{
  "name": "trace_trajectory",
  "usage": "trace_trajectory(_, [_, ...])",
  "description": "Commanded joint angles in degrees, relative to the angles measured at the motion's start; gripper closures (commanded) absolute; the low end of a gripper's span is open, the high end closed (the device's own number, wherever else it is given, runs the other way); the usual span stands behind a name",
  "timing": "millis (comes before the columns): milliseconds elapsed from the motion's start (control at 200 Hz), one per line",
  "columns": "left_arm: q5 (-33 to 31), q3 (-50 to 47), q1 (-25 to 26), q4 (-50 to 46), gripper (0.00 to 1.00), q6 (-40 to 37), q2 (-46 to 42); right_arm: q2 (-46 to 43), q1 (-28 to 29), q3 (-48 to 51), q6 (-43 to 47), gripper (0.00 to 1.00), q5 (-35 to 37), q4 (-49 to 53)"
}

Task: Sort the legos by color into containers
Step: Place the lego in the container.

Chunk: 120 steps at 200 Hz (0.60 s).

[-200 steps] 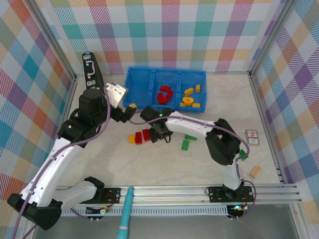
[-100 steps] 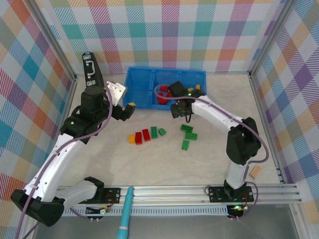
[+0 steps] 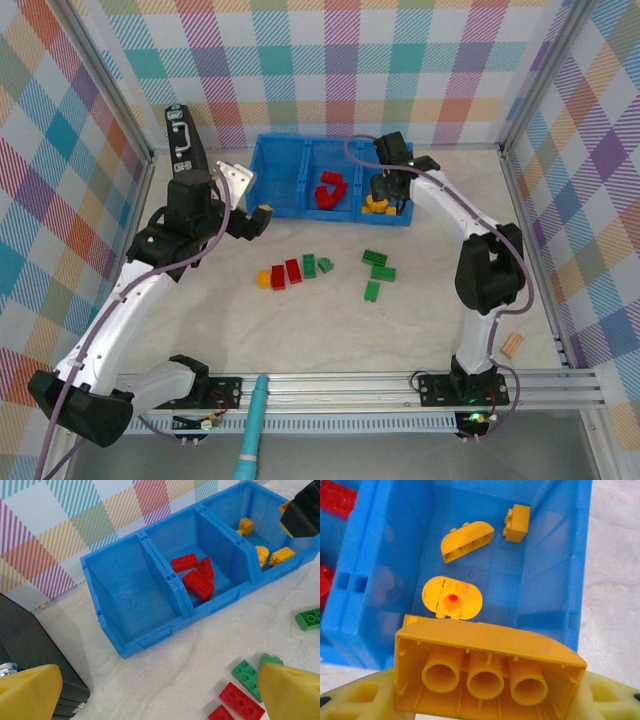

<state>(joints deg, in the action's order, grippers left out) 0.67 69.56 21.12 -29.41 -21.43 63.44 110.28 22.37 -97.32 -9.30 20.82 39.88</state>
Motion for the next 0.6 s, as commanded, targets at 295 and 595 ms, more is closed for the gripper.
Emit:
trace_trajectory(295, [2.2,1.0,-1.5,2.0,0.0,1.7,2.5,14.0,-3.1,-14.3,3.0,0.42,-3.3,-0.9])
trace_trajectory(595, [3.3,0.9,-1.7,2.3,0.0,2.0,4.1,24.4,-3.9,-28.0,4.6,0.42,-3.0,2.1])
